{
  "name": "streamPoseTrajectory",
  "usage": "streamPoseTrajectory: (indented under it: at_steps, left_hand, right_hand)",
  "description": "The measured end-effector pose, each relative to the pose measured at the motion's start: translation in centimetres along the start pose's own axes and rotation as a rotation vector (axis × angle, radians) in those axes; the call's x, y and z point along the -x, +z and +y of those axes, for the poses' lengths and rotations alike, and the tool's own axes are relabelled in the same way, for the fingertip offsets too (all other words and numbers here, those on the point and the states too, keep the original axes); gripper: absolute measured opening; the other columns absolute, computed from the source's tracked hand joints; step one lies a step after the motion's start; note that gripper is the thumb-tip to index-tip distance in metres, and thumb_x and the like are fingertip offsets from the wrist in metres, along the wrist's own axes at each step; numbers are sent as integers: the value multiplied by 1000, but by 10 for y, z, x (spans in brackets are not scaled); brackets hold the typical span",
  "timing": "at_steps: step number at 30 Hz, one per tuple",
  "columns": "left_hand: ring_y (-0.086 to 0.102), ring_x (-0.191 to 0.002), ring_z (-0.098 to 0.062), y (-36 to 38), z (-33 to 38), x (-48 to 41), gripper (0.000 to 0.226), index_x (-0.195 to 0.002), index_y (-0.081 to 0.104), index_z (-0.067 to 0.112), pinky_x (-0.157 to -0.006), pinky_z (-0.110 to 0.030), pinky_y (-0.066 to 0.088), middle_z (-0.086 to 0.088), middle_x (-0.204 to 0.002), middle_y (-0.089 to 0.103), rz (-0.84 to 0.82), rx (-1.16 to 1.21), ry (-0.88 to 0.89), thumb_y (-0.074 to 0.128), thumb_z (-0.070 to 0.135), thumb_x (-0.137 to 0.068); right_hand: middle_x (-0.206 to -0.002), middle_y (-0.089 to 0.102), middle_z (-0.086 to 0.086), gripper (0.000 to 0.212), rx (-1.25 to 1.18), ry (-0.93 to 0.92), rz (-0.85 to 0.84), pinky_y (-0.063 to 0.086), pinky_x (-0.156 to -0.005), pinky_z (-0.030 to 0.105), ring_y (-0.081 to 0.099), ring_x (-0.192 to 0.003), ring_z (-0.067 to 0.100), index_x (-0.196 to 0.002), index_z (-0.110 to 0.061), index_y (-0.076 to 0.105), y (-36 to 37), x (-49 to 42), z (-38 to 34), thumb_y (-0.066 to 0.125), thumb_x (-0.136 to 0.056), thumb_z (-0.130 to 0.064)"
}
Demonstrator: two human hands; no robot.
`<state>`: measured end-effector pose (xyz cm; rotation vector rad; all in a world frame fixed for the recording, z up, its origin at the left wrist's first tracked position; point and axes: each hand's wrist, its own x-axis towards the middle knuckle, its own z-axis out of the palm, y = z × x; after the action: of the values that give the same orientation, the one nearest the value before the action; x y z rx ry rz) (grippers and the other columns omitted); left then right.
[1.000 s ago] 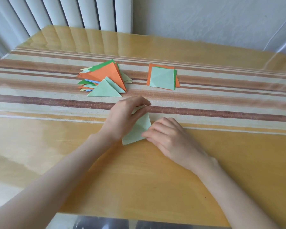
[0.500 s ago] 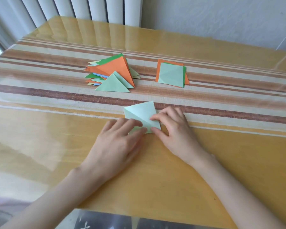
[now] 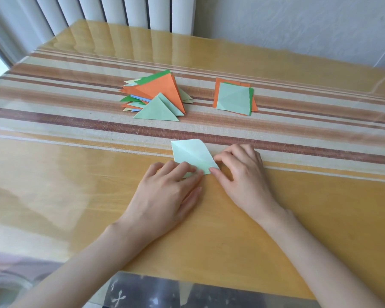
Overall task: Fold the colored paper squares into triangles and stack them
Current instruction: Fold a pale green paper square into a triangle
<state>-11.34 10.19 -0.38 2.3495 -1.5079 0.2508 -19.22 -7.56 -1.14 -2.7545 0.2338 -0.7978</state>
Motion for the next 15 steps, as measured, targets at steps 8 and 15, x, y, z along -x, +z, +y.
streamPoseTrajectory:
  at_steps: [8, 15]
  left_hand:
    - [63, -98, -18, -12, -21, 10, 36, -109, 72, 18, -95, -31, 39, 5, -111, 67, -61, 99, 40, 40, 30, -96]
    - [64, -85, -26, -21, -26, 18, 27, -80, 69, 12, -88, -38, 44, -1, -100, 68, 142, -47, -68, 48, 24, -92]
  right_hand:
    - [-87, 62, 4, 25, 65, -193, -26, 37, -78, 34, 47, -88, 23, -92, -7, 72, -2, 3, 1, 70, -74, 10]
    - [-91, 59, 5, 38, 196, -222, -97, 36, -83, 36, 47, -89, 25, -100, -7, 72, -11, 8, -9, 45, -75, 3]
